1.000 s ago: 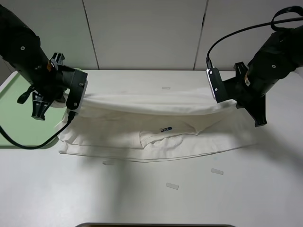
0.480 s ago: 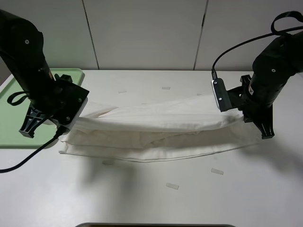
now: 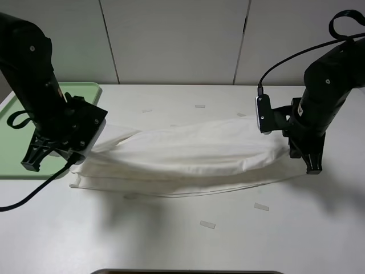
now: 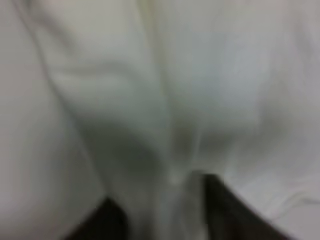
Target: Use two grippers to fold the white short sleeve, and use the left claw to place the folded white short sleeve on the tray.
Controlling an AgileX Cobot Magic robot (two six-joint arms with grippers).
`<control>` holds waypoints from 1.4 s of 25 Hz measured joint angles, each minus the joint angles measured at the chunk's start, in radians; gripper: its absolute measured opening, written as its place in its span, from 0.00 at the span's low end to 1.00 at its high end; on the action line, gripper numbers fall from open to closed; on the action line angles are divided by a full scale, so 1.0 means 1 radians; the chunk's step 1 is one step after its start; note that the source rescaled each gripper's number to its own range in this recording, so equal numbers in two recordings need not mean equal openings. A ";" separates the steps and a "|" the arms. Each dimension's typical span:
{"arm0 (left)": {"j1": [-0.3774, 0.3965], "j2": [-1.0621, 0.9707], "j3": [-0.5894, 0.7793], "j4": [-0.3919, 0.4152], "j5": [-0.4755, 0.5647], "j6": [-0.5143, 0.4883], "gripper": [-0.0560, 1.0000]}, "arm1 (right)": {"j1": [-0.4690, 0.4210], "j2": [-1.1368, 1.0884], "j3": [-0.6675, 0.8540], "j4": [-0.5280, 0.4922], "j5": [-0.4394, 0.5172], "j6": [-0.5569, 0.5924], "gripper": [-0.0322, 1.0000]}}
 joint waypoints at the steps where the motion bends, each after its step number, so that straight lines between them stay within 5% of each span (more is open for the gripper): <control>1: 0.000 0.000 0.000 -0.020 0.003 0.000 0.20 | 0.000 0.000 0.000 0.015 0.001 0.000 0.13; 2: 0.000 0.000 0.000 -0.020 0.003 0.000 0.20 | 0.000 -0.001 0.000 0.045 0.002 0.000 0.28; 3: 0.000 0.000 0.000 -0.058 0.006 0.000 0.36 | 0.000 -0.002 0.000 0.071 0.005 0.000 0.41; 4: 0.000 0.000 0.000 -0.078 0.006 -0.001 0.48 | 0.000 -0.010 0.001 0.095 0.005 0.000 0.68; 5: 0.000 0.000 0.000 -0.093 0.006 -0.009 0.58 | 0.000 -0.021 0.002 0.113 0.006 0.000 0.83; 7: 0.000 0.000 0.000 -0.117 -0.007 -0.047 0.77 | 0.000 -0.067 0.002 0.125 0.009 0.001 0.97; 10: 0.000 0.000 0.000 -0.125 -0.028 -0.164 0.89 | 0.000 -0.112 0.002 0.126 0.017 0.005 0.99; 16: 0.000 -0.023 0.000 -0.106 -0.028 -0.325 0.93 | 0.000 -0.221 0.002 0.126 0.044 0.008 1.00; 25: 0.000 -0.198 0.000 -0.202 -0.033 -0.356 0.93 | 0.000 -0.446 0.002 0.148 -0.010 0.020 1.00; 29: -0.001 -0.355 0.000 -0.349 -0.033 -0.352 0.93 | 0.000 -0.537 0.002 0.208 -0.069 0.065 1.00; 35: -0.001 -0.489 0.000 -0.397 -0.052 -0.345 0.99 | 0.000 -0.613 0.002 0.263 -0.079 0.126 1.00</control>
